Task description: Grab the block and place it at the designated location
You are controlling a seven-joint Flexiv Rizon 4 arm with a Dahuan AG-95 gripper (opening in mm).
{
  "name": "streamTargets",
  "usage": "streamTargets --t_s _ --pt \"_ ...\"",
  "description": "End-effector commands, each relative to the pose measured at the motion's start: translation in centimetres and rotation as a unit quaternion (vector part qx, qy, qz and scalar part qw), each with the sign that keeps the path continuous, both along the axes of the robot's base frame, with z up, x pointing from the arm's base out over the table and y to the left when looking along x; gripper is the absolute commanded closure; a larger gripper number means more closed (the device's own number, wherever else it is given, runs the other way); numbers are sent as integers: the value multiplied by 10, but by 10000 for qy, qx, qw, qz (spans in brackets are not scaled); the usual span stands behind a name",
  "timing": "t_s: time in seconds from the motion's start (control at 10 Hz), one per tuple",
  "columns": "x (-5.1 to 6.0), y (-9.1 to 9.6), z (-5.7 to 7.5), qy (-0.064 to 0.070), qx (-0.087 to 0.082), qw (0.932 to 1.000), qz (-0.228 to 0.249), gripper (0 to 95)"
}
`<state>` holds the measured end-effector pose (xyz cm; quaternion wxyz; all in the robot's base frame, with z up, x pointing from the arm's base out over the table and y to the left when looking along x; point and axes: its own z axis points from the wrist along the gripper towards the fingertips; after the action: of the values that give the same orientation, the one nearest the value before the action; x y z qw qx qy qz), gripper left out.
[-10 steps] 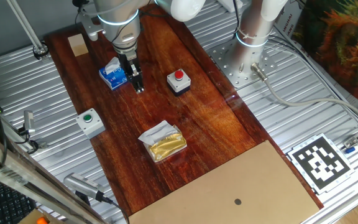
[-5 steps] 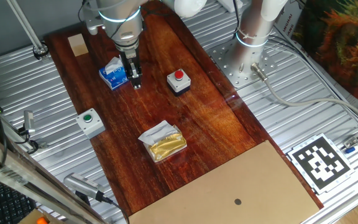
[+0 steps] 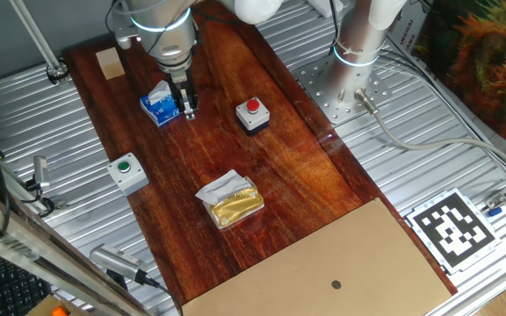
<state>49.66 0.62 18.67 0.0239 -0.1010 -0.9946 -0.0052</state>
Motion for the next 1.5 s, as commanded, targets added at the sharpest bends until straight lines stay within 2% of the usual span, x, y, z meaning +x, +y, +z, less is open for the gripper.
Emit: streamTargets --t_s 0.1,0.4,0.7,0.8,0.9,1.0,1.3,1.5 --pt "0 0 0 54 1 10000 -4 950" --pt "0 -6 -4 72 -11 9999 69 950" --pt "-6 -37 -21 37 7 9995 307 950" --pt "-11 -62 -30 20 -6 9987 505 950" --pt "-14 -74 -34 -1 8 9983 579 950" --pt "-15 -103 -41 -12 21 9970 772 950" --pt "-2 -163 -48 4 20 9942 1075 950" --pt "-1 -198 -52 -18 30 9924 1231 950"
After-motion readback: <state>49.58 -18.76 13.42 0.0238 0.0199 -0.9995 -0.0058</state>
